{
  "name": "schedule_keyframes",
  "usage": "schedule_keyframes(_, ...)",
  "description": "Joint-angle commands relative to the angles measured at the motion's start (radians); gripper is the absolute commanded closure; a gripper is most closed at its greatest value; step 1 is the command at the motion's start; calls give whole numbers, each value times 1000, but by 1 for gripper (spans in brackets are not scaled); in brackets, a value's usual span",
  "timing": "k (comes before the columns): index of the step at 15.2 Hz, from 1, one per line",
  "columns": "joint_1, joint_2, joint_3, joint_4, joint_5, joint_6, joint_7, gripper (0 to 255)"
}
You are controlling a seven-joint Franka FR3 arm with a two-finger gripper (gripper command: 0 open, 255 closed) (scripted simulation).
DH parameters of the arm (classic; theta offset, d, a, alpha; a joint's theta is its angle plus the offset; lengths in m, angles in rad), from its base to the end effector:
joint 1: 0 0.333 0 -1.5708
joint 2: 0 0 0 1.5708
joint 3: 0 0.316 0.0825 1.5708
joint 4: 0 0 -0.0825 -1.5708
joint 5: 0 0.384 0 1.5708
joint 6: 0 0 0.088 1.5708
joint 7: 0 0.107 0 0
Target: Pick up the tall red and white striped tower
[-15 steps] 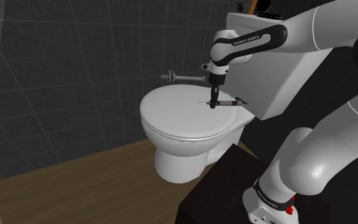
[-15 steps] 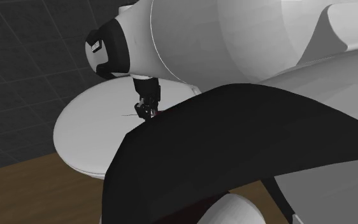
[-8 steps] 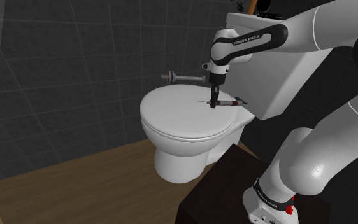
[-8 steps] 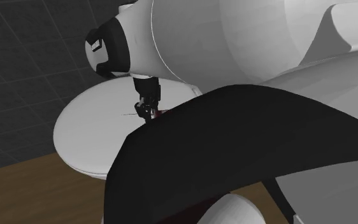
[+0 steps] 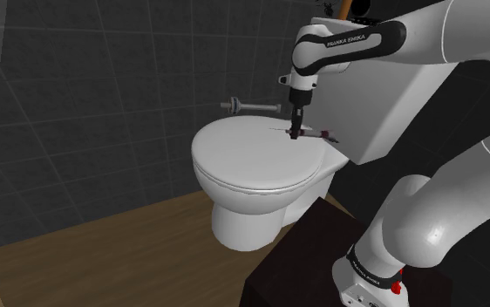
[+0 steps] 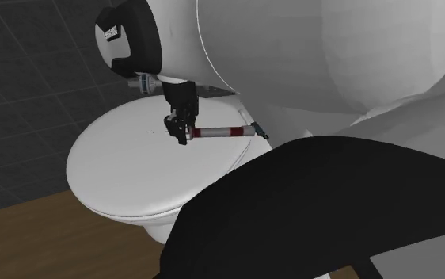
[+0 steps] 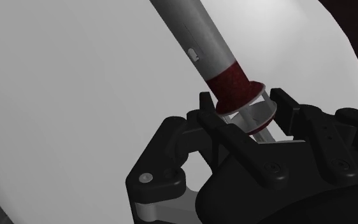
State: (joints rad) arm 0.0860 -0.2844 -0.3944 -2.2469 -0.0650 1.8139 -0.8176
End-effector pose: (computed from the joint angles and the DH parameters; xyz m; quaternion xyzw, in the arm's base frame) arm 0.4260 -0.1490 0.4597 -0.9583 -0.2723 0.0591 0.0638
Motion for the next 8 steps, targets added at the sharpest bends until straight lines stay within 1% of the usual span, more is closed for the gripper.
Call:
schedule_keyframes(1, 1, -6, 3, 21, 0, -27, 2, 255)
schedule_keyframes(6, 2, -18, 9, 77, -1, -95, 7, 255)
schedule_keyframes(8, 2, -19, 9, 79, -1, -97, 7, 255)
